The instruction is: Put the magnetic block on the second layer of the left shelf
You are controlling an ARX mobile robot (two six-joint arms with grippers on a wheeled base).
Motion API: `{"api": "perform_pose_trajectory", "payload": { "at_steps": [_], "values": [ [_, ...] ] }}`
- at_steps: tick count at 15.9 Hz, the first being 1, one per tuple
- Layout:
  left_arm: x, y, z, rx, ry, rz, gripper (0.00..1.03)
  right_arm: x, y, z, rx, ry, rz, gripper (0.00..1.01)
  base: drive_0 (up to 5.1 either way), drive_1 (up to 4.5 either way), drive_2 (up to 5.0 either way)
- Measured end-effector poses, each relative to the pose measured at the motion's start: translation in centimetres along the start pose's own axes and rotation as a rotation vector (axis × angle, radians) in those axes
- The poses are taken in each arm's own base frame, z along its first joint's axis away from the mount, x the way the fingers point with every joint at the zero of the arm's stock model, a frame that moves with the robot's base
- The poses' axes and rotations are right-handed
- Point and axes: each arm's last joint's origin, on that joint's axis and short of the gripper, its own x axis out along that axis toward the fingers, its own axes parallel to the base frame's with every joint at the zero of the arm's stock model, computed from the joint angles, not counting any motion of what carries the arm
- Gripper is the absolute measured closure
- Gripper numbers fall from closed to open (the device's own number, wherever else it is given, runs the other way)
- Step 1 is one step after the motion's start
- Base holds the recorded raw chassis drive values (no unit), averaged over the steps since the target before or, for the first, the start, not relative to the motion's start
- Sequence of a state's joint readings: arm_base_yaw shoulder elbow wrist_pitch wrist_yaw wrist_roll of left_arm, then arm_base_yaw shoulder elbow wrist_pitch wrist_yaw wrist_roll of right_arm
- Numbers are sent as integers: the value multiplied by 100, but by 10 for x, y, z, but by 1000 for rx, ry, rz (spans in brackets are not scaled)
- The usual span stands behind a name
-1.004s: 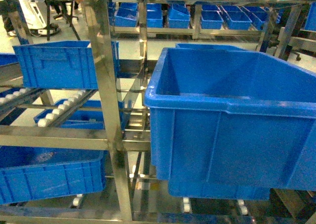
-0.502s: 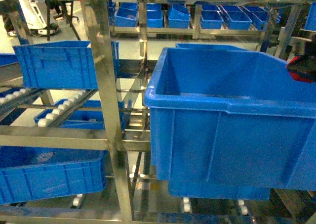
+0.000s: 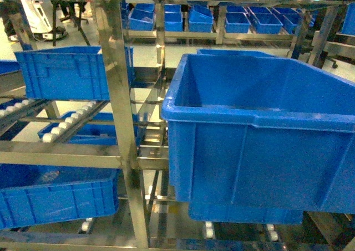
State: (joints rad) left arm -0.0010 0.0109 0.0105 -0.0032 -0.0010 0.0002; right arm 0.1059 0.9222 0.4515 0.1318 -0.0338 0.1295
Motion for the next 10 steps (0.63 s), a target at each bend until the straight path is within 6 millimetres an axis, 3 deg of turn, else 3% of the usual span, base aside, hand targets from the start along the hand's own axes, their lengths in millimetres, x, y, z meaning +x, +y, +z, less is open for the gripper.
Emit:
{"api": "perform_pose_trajectory", "payload": {
  "at_steps": [1, 2, 5, 10],
  "values": [
    [0, 0, 0, 0, 0, 0, 5, 1, 0, -1, 0, 9, -1, 3, 0, 0, 0],
    [0, 0, 0, 0, 0, 0, 5, 4, 1, -2, -32, -108, -27, 8, 0, 0, 0],
    [0, 0, 0, 0, 0, 0, 5, -14, -8, -24, -92, -340, -111, 43, 0, 0, 0],
    [0, 0, 0, 0, 0, 0, 5, -32, -23, -46, -104, -340, -128, 97, 0, 0, 0]
  ]
}}
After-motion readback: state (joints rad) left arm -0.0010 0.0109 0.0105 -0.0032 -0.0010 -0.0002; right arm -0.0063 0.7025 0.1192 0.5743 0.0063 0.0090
